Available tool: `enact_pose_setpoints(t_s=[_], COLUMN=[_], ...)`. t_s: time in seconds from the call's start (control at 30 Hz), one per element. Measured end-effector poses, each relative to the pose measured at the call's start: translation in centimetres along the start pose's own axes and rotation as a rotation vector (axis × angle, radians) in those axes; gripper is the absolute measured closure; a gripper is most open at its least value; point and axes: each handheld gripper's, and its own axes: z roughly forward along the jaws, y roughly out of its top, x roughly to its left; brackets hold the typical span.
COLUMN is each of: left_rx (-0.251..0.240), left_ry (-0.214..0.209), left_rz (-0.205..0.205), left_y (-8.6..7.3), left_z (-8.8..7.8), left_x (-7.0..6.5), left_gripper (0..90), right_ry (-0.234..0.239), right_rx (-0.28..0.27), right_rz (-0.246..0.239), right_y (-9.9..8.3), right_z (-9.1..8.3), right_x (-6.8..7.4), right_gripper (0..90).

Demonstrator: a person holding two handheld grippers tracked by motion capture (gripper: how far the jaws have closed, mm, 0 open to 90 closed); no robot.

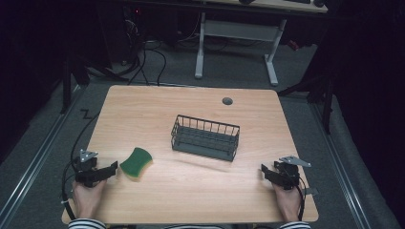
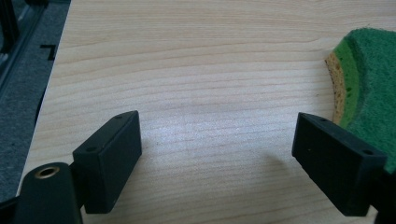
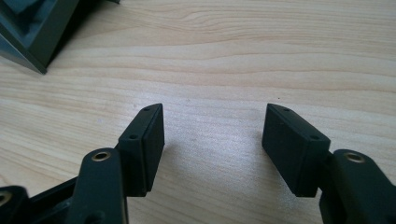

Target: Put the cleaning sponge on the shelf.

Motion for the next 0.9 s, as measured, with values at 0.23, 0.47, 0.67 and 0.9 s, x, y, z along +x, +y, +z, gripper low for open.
enact_pose_setpoints(t_s=[0.23,0.47,0.67,0.9], left_rx=[-0.002,-0.049,-0.019,0.061], left_ry=[-0.024,-0.069,-0.124,-0.163], left_rz=[0.002,0.014,0.117,0.235], left_y=[0.4,1.1,2.5,4.6], left_z=[-1.1,-3.1,-3.6,-3.1], left_x=[0.1,-0.5,-2.9,-5.9], left_gripper=[15.0,15.1,15.5,16.3], right_ry=[-0.046,-0.045,-0.044,-0.043], right_rx=[0.012,0.015,0.015,0.015], right_rz=[-0.062,-0.064,-0.066,-0.067], right_y=[0.1,0.1,0.0,0.0], right_z=[0.2,0.2,0.2,0.2], right_x=[0.8,0.8,0.8,0.8], right_gripper=[36.4,35.9,35.3,35.0])
